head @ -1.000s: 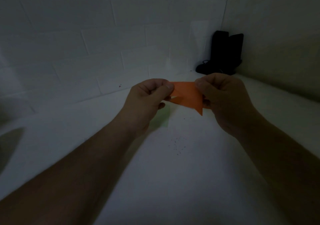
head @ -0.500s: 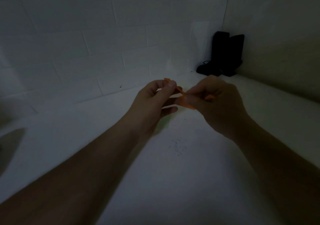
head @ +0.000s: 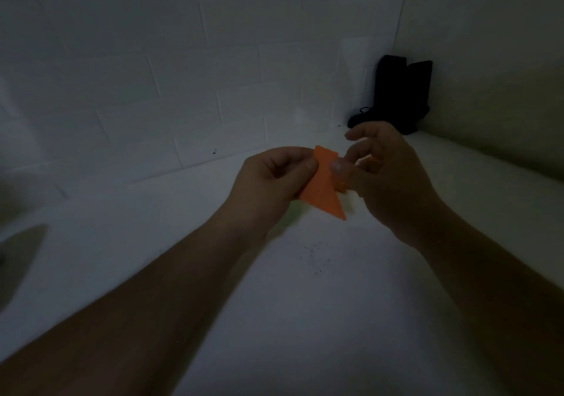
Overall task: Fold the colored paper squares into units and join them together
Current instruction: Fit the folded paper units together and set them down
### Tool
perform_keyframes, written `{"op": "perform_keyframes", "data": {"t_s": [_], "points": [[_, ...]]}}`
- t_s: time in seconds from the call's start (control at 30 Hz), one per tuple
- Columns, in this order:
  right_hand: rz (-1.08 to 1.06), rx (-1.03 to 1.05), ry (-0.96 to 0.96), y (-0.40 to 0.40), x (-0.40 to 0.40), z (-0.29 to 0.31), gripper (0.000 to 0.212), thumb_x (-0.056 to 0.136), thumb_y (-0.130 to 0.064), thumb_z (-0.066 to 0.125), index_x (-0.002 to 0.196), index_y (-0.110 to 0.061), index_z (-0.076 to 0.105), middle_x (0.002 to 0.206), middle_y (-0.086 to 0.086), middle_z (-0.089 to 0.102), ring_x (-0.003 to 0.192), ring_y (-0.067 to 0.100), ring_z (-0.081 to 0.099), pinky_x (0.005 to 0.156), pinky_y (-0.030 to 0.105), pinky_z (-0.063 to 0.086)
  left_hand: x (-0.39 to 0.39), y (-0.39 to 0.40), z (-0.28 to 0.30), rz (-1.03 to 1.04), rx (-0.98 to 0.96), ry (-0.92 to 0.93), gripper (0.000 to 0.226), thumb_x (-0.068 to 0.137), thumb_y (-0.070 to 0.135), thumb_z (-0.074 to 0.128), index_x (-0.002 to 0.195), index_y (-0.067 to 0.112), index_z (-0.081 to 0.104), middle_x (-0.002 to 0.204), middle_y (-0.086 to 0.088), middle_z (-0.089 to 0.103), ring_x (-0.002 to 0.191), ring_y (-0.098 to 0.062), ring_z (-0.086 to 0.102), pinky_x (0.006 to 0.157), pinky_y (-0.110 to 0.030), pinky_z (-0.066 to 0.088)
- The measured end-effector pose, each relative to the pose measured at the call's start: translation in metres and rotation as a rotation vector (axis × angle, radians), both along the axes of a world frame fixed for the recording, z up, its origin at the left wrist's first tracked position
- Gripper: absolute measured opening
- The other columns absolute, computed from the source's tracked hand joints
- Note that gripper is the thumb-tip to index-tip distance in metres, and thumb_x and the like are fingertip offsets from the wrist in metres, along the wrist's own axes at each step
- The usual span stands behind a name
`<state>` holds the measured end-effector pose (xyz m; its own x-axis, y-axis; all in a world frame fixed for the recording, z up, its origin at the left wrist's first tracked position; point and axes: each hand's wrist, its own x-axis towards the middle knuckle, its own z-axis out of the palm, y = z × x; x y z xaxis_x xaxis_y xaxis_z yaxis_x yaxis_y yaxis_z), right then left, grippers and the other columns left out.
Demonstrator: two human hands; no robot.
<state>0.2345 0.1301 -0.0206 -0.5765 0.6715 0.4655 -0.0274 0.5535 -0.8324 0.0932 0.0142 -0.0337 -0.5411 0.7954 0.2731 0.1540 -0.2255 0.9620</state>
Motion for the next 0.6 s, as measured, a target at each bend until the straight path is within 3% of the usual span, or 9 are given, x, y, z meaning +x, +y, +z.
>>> {"op": "perform_keyframes", "data": {"t_s": [0.13, 0.23, 0.33, 0.4, 0.47, 0.53, 0.6], "points": [[0.032, -0.121, -0.071, -0.0008, -0.0003, 0.0020, 0.037, 0.091, -0.031, 0.070, 0.126, -0.035, 0.057, 0.092, -0.005, 0.070, 0.083, 0.008, 0.069, 0.063, 0.020, 0.053, -0.0001, -0.0037, -0.0001, -0.023, -0.039, 0.194, 0.026, 0.091, 0.011, 0.077, 0.112, 0.025, 0.070, 0.089, -0.010, 0.079, 0.087, -0.026, 0.076, 0.088, -0.047, 0.061], [0.112, -0.192, -0.022, -0.0029, -0.0008, 0.0017, 0.032, 0.090, -0.011, 0.070, 0.116, -0.028, 0.065, 0.082, -0.003, 0.073, 0.081, 0.013, 0.070, 0.075, 0.037, 0.058, -0.0003, -0.0064, 0.0039, -0.020, -0.047, 0.223, 0.036, 0.087, 0.012, 0.081, 0.113, 0.025, 0.059, 0.084, -0.011, 0.078, 0.083, -0.033, 0.075, 0.082, -0.053, 0.062], [0.166, -0.280, 0.065, -0.0036, -0.0003, 0.0009, 0.036, 0.085, 0.006, 0.068, 0.110, -0.020, 0.068, 0.073, 0.004, 0.069, 0.076, 0.022, 0.066, 0.080, 0.041, 0.056, 0.0002, -0.0084, 0.0067, -0.022, -0.054, 0.247, 0.041, 0.087, 0.015, 0.082, 0.118, 0.028, 0.057, 0.086, -0.008, 0.079, 0.085, -0.031, 0.076, 0.085, -0.057, 0.060], [0.189, -0.336, 0.108, -0.0012, 0.0013, 0.0014, 0.042, 0.083, 0.010, 0.067, 0.113, -0.019, 0.067, 0.073, 0.010, 0.066, 0.077, 0.029, 0.064, 0.087, 0.051, 0.056, 0.0005, -0.0088, 0.0063, -0.048, -0.067, 0.241, 0.042, 0.090, 0.016, 0.080, 0.121, 0.029, 0.056, 0.089, -0.008, 0.079, 0.085, -0.030, 0.076, 0.084, -0.052, 0.062], [0.222, -0.403, 0.155, 0.0034, 0.0028, 0.0010, 0.047, 0.082, 0.013, 0.064, 0.117, -0.018, 0.065, 0.071, 0.013, 0.061, 0.075, 0.030, 0.061, 0.088, 0.059, 0.054, 0.0015, -0.0087, 0.0066, -0.067, -0.073, 0.215, 0.041, 0.091, 0.014, 0.078, 0.122, 0.029, 0.056, 0.090, -0.010, 0.079, 0.078, -0.032, 0.073, 0.068, -0.040, 0.058], [0.247, -0.447, 0.193, 0.0056, 0.0035, 0.0009, 0.050, 0.079, 0.014, 0.062, 0.119, -0.017, 0.065, 0.067, 0.012, 0.055, 0.068, 0.026, 0.056, 0.079, 0.051, 0.055, 0.0021, -0.0086, 0.0071, -0.078, -0.060, 0.196, 0.041, 0.091, 0.010, 0.077, 0.121, 0.028, 0.056, 0.089, -0.017, 0.077, 0.067, -0.031, 0.064, 0.057, -0.032, 0.048], [0.259, -0.433, 0.163, 0.0048, 0.0030, 0.0005, 0.053, 0.078, 0.013, 0.061, 0.120, -0.019, 0.064, 0.071, 0.017, 0.051, 0.069, 0.027, 0.052, 0.077, 0.046, 0.051, 0.0013, -0.0085, 0.0071, -0.090, -0.045, 0.199, 0.043, 0.090, 0.004, 0.076, 0.119, 0.027, 0.056, 0.087, -0.022, 0.075, 0.067, -0.031, 0.062, 0.058, -0.034, 0.048]]}}
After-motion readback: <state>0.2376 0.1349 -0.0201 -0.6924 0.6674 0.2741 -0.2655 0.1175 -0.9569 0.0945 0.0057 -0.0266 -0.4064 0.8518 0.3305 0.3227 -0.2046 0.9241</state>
